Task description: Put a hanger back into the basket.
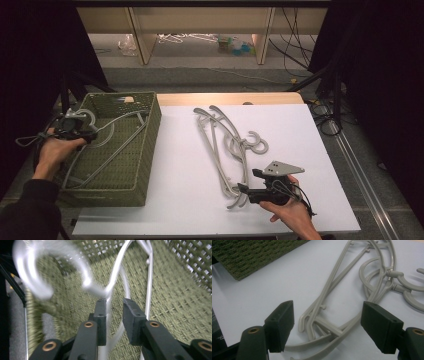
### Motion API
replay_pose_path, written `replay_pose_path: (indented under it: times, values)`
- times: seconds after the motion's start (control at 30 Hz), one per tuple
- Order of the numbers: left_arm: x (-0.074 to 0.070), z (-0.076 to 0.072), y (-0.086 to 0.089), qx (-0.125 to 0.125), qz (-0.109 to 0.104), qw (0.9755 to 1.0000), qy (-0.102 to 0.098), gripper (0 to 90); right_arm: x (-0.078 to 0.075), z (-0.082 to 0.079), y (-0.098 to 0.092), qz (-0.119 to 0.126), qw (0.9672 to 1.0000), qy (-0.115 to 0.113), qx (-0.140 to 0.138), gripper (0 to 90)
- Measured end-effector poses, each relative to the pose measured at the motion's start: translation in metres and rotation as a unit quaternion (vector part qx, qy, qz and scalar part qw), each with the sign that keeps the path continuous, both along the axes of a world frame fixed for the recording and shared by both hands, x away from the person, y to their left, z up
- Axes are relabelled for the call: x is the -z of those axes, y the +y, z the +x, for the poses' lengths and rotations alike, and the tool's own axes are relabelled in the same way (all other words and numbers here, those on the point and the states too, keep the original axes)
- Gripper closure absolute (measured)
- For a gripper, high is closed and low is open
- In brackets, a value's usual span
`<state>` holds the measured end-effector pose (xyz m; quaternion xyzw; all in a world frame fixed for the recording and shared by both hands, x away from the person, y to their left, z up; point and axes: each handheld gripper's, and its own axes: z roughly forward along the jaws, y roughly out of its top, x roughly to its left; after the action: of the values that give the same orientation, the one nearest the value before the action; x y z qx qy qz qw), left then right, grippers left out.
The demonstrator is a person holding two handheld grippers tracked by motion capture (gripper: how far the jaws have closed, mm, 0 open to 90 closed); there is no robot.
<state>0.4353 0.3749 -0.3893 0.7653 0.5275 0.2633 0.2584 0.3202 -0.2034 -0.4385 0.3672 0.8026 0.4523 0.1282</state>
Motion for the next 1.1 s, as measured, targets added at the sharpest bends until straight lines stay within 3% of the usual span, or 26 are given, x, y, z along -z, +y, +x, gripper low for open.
replay_pose_path:
  times: [0.03,0.07,0.1,0.13,0.17,0.2,0.23,0.27,0.3,0.33,0.37,0.4,0.53,0.6,0.77,0.8,0.83,0.87,0.9,1.0,1.1]
  values:
    - [-0.004,-0.005,-0.001,-0.001,-0.005,0.9999,-0.015,67.7,0.000,0.000,0.000,-0.001,1.0000,-0.004,-0.001,27.9]
    - [-0.011,-0.015,-0.004,0.010,-0.037,0.9988,-0.030,65.4,0.000,0.001,-0.001,-0.002,1.0000,-0.003,0.001,28.0]
    - [-0.015,-0.020,-0.007,0.016,-0.049,0.9979,-0.040,63.8,0.000,0.000,-0.001,-0.002,1.0000,0.000,0.002,28.0]
    - [-0.015,-0.020,-0.007,0.016,-0.049,0.9979,-0.040,61.1,0.001,0.001,-0.001,-0.005,1.0000,-0.003,-0.001,28.0]
    - [-0.024,-0.032,-0.015,0.040,-0.049,0.9968,-0.050,57.2,0.001,0.001,-0.001,-0.003,1.0000,0.003,0.001,27.9]
    - [-0.024,-0.032,-0.015,0.040,-0.049,0.9968,-0.050,53.4,0.001,0.001,-0.001,-0.003,1.0000,0.003,0.001,27.9]
    - [-0.027,-0.038,-0.021,0.048,-0.060,0.9952,-0.060,53.4,0.002,0.002,-0.002,-0.005,1.0000,-0.003,0.004,27.9]
    - [-0.031,-0.049,-0.035,0.057,-0.094,0.9904,-0.084,47.6,0.003,0.003,-0.002,0.004,1.0000,0.000,0.005,27.7]
    - [-0.033,-0.054,-0.041,0.069,-0.104,0.9880,-0.090,45.9,0.003,0.003,-0.002,-0.002,0.9999,-0.001,0.010,27.7]
    - [-0.033,-0.054,-0.041,0.069,-0.104,0.9880,-0.090,43.5,0.003,0.003,-0.002,-0.002,0.9999,-0.001,0.010,27.7]
    - [-0.033,-0.059,-0.049,0.077,-0.119,0.9854,-0.095,43.5,0.004,0.004,-0.002,0.004,1.0000,0.005,0.005,27.6]
    - [-0.033,-0.064,-0.056,0.085,-0.127,0.9835,-0.097,40.5,0.005,0.005,-0.002,0.002,1.0000,-0.007,0.006,27.6]
    - [-0.031,-0.084,-0.088,0.125,-0.167,0.9723,-0.105,35.4,0.005,0.006,-0.001,0.005,0.9999,0.010,0.005,27.6]
    - [-0.033,-0.091,-0.102,0.149,-0.170,0.9680,-0.109,34.1,0.006,0.008,-0.003,0.001,1.0000,0.005,0.007,27.5]
    - [-0.034,-0.106,-0.136,0.179,-0.185,0.9577,-0.128,29.9,0.007,0.012,-0.002,-0.004,1.0000,0.001,0.004,27.0]
    - [-0.032,-0.108,-0.142,0.186,-0.191,0.9546,-0.132,29.5,0.007,0.012,-0.002,-0.002,1.0000,0.004,0.003,27.0]
    - [-0.028,-0.114,-0.155,0.194,-0.212,0.9491,-0.129,27.8,0.006,0.012,-0.002,-0.002,1.0000,0.008,0.002,26.8]
    - [-0.028,-0.114,-0.155,0.194,-0.212,0.9491,-0.129,27.1,0.006,0.012,-0.002,-0.002,1.0000,0.008,0.002,26.8]
    - [-0.024,-0.116,-0.161,0.203,-0.220,0.9458,-0.125,27.1,0.006,0.011,-0.002,-0.001,0.9999,0.010,0.003,26.6]
    - [-0.013,-0.121,-0.179,0.231,-0.211,0.9428,-0.114,25.3,0.006,0.011,-0.003,-0.001,0.9999,0.010,0.004,26.3]
    - [-0.003,-0.128,-0.197,0.255,-0.224,0.9345,-0.107,24.0,0.006,0.010,-0.003,0.000,1.0000,0.003,0.009,26.4]
